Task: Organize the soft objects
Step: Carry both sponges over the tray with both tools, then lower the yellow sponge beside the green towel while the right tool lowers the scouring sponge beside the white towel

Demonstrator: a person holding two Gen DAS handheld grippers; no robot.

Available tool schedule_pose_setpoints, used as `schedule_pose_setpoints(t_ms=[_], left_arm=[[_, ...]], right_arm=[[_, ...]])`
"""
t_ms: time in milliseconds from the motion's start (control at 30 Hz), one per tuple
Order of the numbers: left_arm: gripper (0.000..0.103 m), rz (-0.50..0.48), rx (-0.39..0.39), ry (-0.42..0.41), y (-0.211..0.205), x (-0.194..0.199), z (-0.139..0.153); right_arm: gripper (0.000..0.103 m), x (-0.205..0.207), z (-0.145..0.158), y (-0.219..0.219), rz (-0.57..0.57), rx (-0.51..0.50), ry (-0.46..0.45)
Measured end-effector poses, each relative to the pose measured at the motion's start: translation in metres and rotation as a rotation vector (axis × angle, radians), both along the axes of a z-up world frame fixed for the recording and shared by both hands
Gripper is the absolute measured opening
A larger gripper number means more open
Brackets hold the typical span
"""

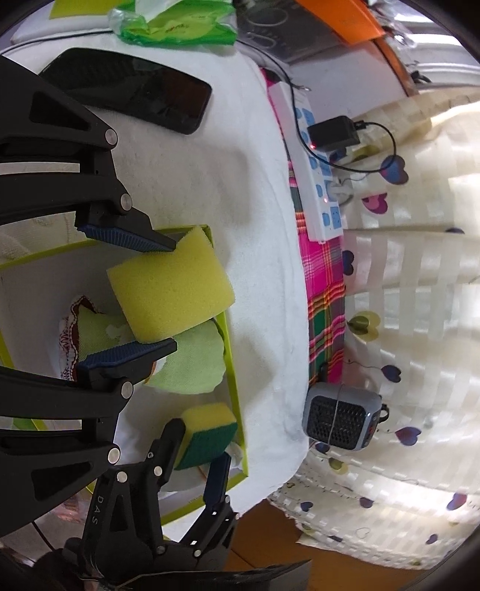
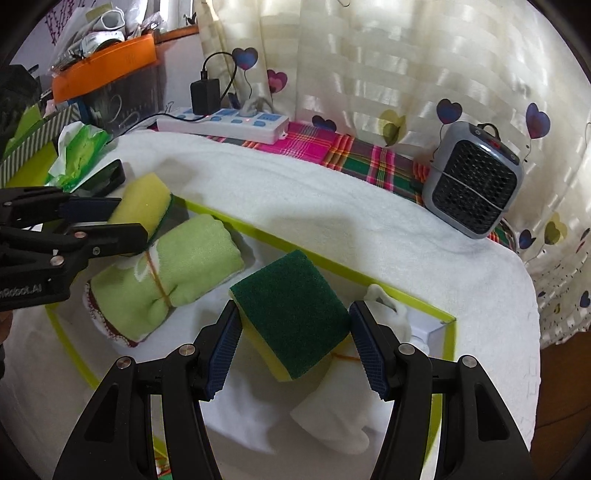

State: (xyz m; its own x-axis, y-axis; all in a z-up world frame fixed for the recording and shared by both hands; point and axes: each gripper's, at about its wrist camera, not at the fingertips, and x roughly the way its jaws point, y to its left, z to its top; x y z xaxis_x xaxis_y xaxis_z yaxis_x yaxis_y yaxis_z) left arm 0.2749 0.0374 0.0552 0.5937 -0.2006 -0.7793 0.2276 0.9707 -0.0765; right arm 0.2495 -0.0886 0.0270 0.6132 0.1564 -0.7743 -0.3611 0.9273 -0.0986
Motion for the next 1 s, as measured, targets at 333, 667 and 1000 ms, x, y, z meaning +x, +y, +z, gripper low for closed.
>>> schedule_pose_setpoints(t_ms=[333, 667, 1000], left_arm=[[0.046, 0.001, -0.012, 0.021, 0.0077, 0.0039, -0.0046], [0.05, -0.004, -0.02, 0.024, 0.0089, 0.0041, -0.0042], [0.053, 0.0, -0.022, 0.018, 0.0088, 0.0033, -0.0035]], right_arm=[[0.06, 0.003, -0.0094, 0.0052, 0.017, -0.027, 0.003], [0.062, 0.0038, -0.0105, 0.0062, 0.024, -0.022, -0.002], [0.066, 0.0045, -0.0101, 0.0061, 0.025, -0.004, -0.011]])
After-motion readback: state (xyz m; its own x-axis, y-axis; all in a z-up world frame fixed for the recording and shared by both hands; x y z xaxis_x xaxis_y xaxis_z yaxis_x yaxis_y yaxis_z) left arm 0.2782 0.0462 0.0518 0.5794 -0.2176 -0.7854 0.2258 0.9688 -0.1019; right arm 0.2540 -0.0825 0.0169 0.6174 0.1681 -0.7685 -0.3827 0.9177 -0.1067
